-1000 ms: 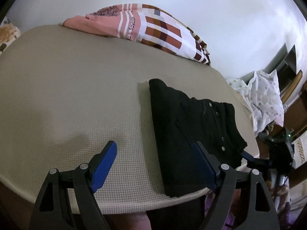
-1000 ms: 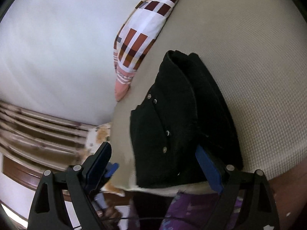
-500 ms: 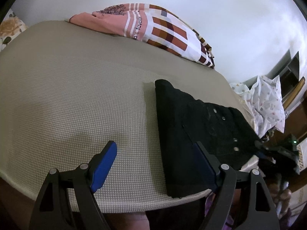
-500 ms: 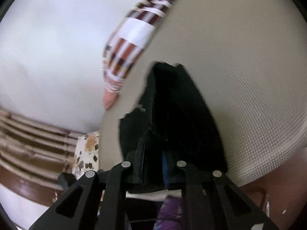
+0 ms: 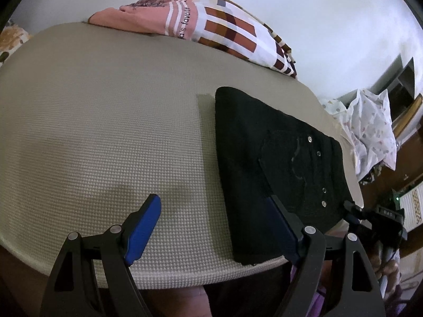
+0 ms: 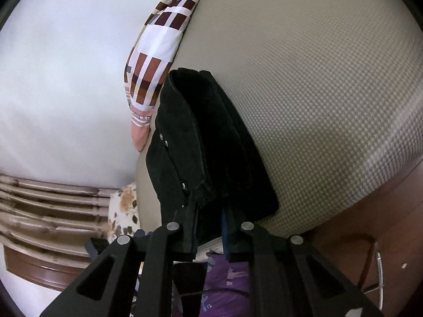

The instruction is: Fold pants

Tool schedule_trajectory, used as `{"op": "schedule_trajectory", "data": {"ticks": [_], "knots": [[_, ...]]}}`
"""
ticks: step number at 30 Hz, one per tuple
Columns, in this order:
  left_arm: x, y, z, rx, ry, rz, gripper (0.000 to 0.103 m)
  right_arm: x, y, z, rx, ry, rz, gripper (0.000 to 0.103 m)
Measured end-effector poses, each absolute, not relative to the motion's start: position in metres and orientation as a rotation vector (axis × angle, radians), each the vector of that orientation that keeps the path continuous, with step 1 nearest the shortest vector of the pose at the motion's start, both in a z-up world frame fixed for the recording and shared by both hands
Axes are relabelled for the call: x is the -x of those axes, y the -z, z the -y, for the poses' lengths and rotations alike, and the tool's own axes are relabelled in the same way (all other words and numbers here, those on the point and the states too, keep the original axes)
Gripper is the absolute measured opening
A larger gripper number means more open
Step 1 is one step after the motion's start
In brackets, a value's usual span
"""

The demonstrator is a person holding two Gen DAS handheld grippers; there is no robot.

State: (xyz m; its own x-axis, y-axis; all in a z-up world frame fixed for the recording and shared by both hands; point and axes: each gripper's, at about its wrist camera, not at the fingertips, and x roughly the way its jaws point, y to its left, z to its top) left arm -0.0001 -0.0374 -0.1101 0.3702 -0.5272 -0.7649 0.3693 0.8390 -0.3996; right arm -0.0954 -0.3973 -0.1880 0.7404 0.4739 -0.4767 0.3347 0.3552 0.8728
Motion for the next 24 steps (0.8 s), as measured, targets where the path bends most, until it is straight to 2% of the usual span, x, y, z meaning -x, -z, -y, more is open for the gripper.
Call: {"op": "schedule_trajectory", "data": {"ticks": [6,13,15,17,18,19,20,24], "knots": [[0.003,0.115,0.047,0.151,0.601,-1.065,0.081,0.098,0.19,0.399,-1.281,-0.128,-0.776,0.013],[0.004,0.103,0.057,0.117,0.612,-1.06,0.081,0.103,0.183,0.403,-1.298,-0.139,-0.769,0.022],[0.004,0.097,0.057,0.118,0.614,-1.045,0.081,0.109,0.177,0.407,-1.303,-0.128,-0.761,0.029],[0.003,0.092,0.059,0.117,0.618,-1.036,0.081,0.115,0.167,0.413,-1.27,-0.096,-0.757,0.05],[0.001,0.09,0.059,0.117,0.616,-1.032,0.081,0.119,0.16,0.417,-1.234,-0.066,-0.755,0.056],[0.0,0.089,0.06,0.117,0.615,-1.029,0.081,0.122,0.154,0.422,-1.202,-0.044,-0.746,0.066],[-0.003,0.089,0.061,0.117,0.617,-1.031,0.081,0.122,0.15,0.427,-1.186,-0.036,-0.741,0.07],[-0.011,0.092,0.066,0.116,0.617,-1.059,0.081,0.109,0.14,0.431,-1.152,-0.026,-0.758,0.076]]}}
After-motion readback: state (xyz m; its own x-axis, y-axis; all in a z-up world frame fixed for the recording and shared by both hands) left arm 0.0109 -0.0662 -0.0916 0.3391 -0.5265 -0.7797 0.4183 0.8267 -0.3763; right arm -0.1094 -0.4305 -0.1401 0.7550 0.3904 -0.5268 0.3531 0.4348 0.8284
